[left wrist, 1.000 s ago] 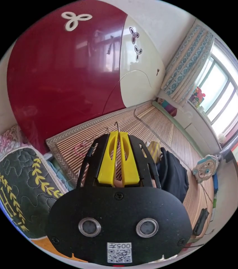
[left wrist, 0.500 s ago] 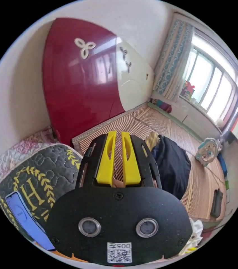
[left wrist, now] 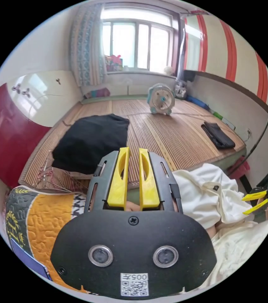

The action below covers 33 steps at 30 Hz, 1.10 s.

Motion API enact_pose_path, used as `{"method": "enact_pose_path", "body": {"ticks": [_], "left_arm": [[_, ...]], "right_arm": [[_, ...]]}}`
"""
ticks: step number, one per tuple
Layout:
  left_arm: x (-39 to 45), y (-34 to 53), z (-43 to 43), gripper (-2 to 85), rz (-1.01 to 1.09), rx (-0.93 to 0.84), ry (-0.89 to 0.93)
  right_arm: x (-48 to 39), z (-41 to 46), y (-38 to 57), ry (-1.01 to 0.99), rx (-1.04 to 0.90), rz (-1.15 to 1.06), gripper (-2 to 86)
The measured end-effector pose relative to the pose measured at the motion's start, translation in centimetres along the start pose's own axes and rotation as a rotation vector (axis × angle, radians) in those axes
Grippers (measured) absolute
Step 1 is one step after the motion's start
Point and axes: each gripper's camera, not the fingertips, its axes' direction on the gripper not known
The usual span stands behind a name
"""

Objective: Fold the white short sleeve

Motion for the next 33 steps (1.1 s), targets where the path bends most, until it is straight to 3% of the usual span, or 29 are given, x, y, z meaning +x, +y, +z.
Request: {"method": "enact_pose_path", "body": {"ticks": [3, 9, 11, 18, 23, 33], "left_arm": [[3.8, 0.5, 3.9, 6.8, 0.033, -0.085, 0.048], [8.8, 1.0, 9.1, 7.9, 0.057, -0.177, 0.095], [10.0, 1.0, 10.2, 7.9, 0.072, -0.190, 0.101], [13.7, -0.1, 14.4, 7.9, 0.130, -0.236, 0.121], [16.0, -1.0, 17.9, 8.1, 0.194, -0.287, 0.153], [19.6, -0.6, 24.1, 8.9, 0.358, -0.440, 0.205]], "right_arm": [[-1.7, 0.6, 1.2, -0.036, -0.052, -0.072, 11.2], [-3.2, 3.4, 2.8, 0.141, -0.158, -0.103, 4.9], [-3.0, 1.5, 3.1, 0.221, -0.054, -0.084, -0.3], [3.4, -6.2, 4.3, 0.380, 0.267, 0.270, -1.4], [8.2, -4.3, 5.2, 0.528, 0.098, 0.527, -1.3], [10.2, -0.6, 5.6, 0.483, -0.037, 0.606, -1.3]]}}
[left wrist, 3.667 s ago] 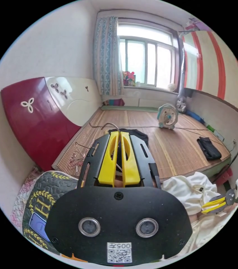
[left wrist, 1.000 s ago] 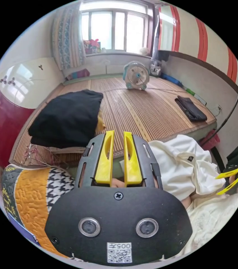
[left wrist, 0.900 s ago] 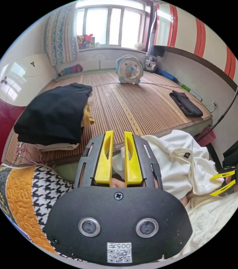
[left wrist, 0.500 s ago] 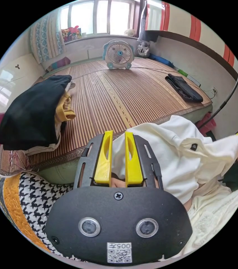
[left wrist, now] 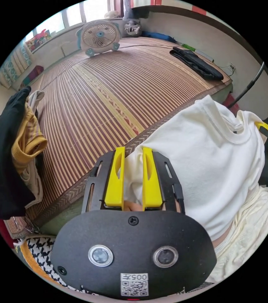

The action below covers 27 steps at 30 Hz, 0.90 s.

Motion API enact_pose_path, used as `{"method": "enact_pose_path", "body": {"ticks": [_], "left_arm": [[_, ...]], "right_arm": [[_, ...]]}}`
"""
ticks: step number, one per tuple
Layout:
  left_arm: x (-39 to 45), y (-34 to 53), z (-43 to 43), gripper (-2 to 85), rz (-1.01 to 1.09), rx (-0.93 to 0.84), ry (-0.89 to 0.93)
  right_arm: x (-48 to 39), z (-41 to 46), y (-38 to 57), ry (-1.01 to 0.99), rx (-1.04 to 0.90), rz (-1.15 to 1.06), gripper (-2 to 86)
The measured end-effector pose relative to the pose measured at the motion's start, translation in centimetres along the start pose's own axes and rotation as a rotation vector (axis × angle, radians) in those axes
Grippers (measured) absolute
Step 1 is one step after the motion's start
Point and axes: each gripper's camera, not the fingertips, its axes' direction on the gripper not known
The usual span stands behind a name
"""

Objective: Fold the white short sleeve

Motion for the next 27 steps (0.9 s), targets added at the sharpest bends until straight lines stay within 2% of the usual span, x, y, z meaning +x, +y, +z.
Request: {"method": "enact_pose_path", "body": {"ticks": [4, 11, 17, 22, 27], "left_arm": [[1.2, 0.2, 0.2, 5.8, 0.065, -0.021, 0.027], [2.1, 1.1, 0.3, 4.7, 0.026, -0.057, 0.071], [4.0, 4.8, -1.7, 1.9, -0.056, 0.026, 0.014], [5.6, 11.1, -8.8, 1.0, -0.225, 0.298, -0.109], [7.9, 17.6, -18.3, 1.0, -0.286, 0.589, -0.182]], "right_arm": [[0.0, 0.4, -0.2, -0.014, -0.019, 0.002, -1.3], [-1.0, -0.4, 0.9, -0.001, -0.019, -0.017, -1.3], [-1.1, -3.3, 3.1, 0.005, 0.030, -0.007, -1.3], [-1.0, -6.8, 5.1, 0.009, 0.094, 0.013, -1.3], [-1.0, -11.9, 6.5, -0.018, 0.242, 0.050, -1.4]]}}
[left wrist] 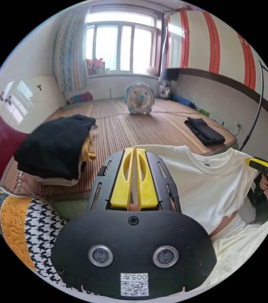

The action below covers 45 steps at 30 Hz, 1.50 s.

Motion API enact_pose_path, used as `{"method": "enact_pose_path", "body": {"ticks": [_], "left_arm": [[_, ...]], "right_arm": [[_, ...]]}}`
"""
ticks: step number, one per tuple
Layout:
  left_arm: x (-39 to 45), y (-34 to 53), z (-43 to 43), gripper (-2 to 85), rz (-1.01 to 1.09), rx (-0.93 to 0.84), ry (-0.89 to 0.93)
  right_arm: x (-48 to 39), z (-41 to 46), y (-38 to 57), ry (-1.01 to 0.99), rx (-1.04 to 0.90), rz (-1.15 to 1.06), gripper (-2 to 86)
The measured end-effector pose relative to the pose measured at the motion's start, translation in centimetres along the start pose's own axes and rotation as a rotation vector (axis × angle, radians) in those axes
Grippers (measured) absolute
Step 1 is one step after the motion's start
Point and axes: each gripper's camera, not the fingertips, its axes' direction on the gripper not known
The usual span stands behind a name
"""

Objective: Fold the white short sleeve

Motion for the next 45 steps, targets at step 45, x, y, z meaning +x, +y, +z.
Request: {"method": "enact_pose_path", "body": {"ticks": [45], "left_arm": [[2.4, 6.7, -34.4, 0.7, -0.165, 0.783, -0.074]], "right_arm": [[-2.0, -22.6, -3.5, 0.171, 0.689, -0.100, -1.5]]}}
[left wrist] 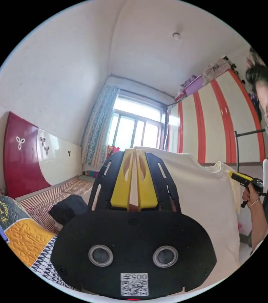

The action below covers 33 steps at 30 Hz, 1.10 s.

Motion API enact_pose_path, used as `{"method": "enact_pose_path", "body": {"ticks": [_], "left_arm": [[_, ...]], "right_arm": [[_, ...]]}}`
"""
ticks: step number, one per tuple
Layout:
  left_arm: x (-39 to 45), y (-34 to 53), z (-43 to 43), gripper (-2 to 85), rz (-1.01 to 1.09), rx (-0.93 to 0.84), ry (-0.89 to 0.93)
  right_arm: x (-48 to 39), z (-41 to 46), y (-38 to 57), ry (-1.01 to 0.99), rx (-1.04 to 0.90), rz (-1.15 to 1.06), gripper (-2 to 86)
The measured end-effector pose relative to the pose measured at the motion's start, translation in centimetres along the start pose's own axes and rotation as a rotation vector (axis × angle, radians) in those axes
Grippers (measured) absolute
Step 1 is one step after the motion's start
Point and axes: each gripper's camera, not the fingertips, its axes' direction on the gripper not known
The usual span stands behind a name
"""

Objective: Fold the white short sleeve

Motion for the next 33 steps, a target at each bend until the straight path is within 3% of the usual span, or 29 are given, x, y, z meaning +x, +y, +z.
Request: {"method": "enact_pose_path", "body": {"ticks": [5, 10, 17, 21, 27, 29, 33], "left_arm": [[-0.1, 4.9, 4.1, 0.8, 0.030, -0.145, -0.067], [0.1, 9.9, 9.7, 0.8, 0.120, -0.330, -0.142], [-1.1, 11.8, 19.7, 1.0, 0.110, -0.369, -0.085], [-3.0, 12.2, 29.6, 1.7, 0.111, -0.366, -0.092], [-6.8, 17.1, 45.9, 5.9, 0.010, -0.594, -0.158], [-7.6, 19.7, 49.1, 5.1, -0.025, -0.723, -0.242], [-7.8, 25.2, 50.1, 4.7, -0.046, -0.872, -0.212]], "right_arm": [[-0.6, 8.4, 4.9, -0.060, -0.200, 0.052, -1.3], [-1.1, 14.5, 9.4, -0.063, -0.261, 0.116, -1.4], [-0.5, 26.4, 10.0, -0.045, -0.297, 0.097, -1.4], [-0.3, 35.8, 8.8, -0.057, -0.266, -0.004, -1.3], [-2.0, 57.1, 11.9, -0.137, -0.502, 0.011, 1.8], [-3.2, 63.9, 16.0, -0.118, -0.693, 0.053, 3.0], [-3.6, 65.9, 20.8, -0.195, -0.790, 0.153, 4.8]]}}
